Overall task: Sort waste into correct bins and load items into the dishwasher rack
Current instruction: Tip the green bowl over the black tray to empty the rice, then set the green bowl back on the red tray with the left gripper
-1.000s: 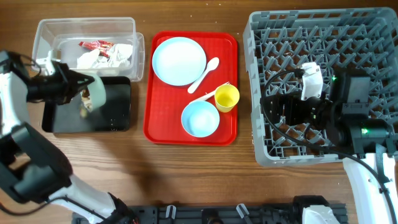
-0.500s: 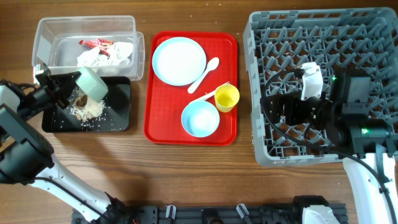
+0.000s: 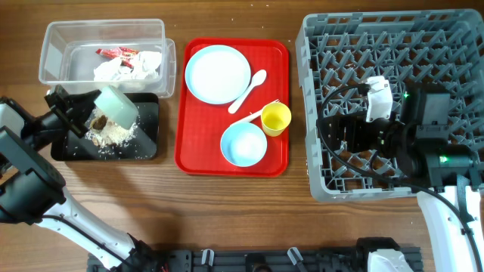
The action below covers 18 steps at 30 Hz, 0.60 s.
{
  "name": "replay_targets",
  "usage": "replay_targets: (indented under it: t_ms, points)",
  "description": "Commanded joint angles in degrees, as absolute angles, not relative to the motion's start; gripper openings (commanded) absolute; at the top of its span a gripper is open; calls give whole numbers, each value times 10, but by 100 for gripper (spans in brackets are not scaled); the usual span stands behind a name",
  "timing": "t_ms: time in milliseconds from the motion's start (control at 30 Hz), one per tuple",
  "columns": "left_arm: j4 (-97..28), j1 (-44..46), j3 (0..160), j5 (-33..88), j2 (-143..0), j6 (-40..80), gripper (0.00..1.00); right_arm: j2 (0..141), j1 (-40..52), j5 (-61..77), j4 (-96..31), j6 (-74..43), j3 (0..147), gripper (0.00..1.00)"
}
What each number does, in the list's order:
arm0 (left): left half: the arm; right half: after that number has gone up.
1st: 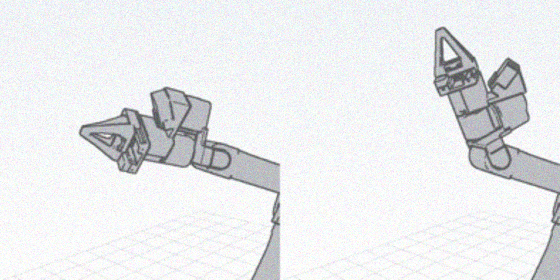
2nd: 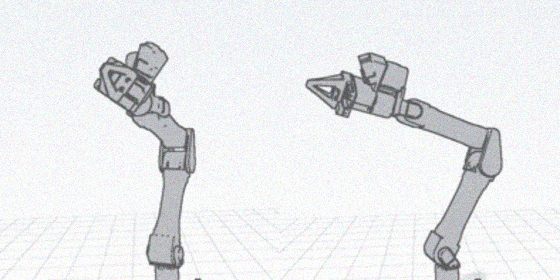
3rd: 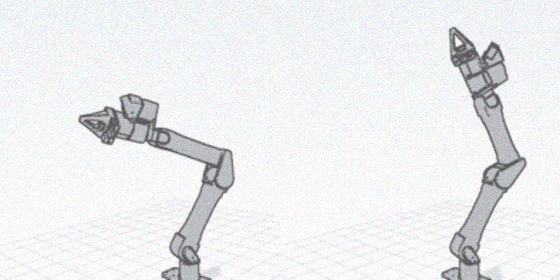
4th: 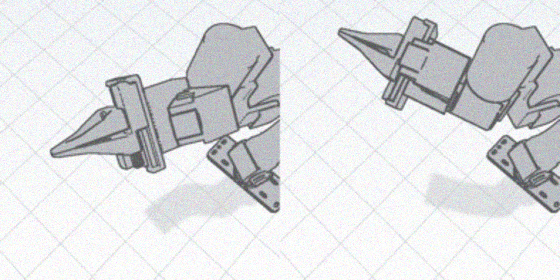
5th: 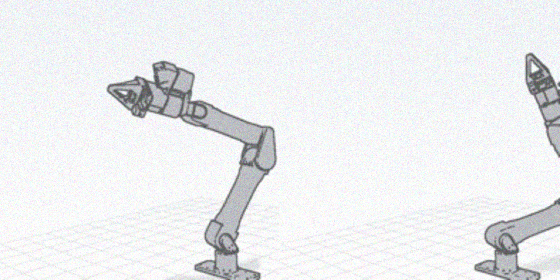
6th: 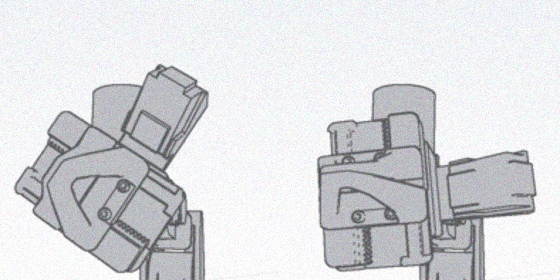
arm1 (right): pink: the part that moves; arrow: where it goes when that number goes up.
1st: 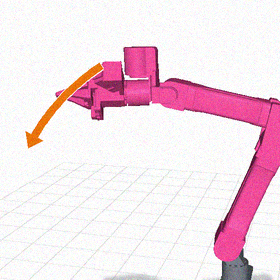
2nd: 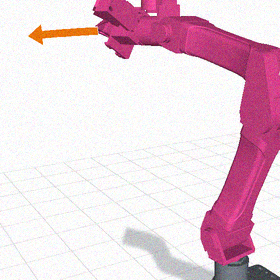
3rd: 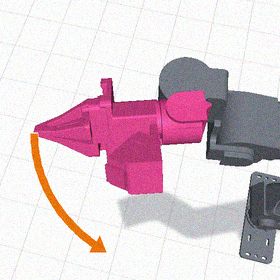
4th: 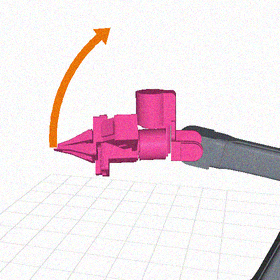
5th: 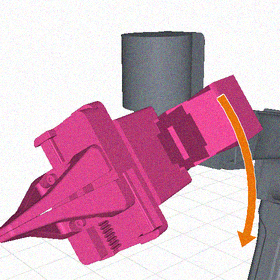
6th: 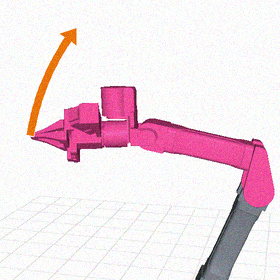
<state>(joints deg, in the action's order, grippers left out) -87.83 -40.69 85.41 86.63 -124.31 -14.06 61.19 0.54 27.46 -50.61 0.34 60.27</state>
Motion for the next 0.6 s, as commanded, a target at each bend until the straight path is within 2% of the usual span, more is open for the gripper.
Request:
replay_targets:
  t_ms: [0,33,233,400,433,567]
  points:
    - [-944,-407,853,856,-1237,-245,4,614,5,284,-506,15,611,100]
    - [-966,-401,853,849,-1229,-283,4,614,5,284,-506,15,611,100]
    - [-962,-293,853,713,-1117,-329,4,614,5,284,-506,15,611,100]
    - [-912,-179,853,623,-1086,-329,4,614,5,284,-506,14,611,100]
    - [-896,-150,853,600,-1086,-322,4,614,5,284,-507,13,611,100]
    - [-775,-3,853,423,-1086,-131,4,614,5,284,-507,13,611,100]
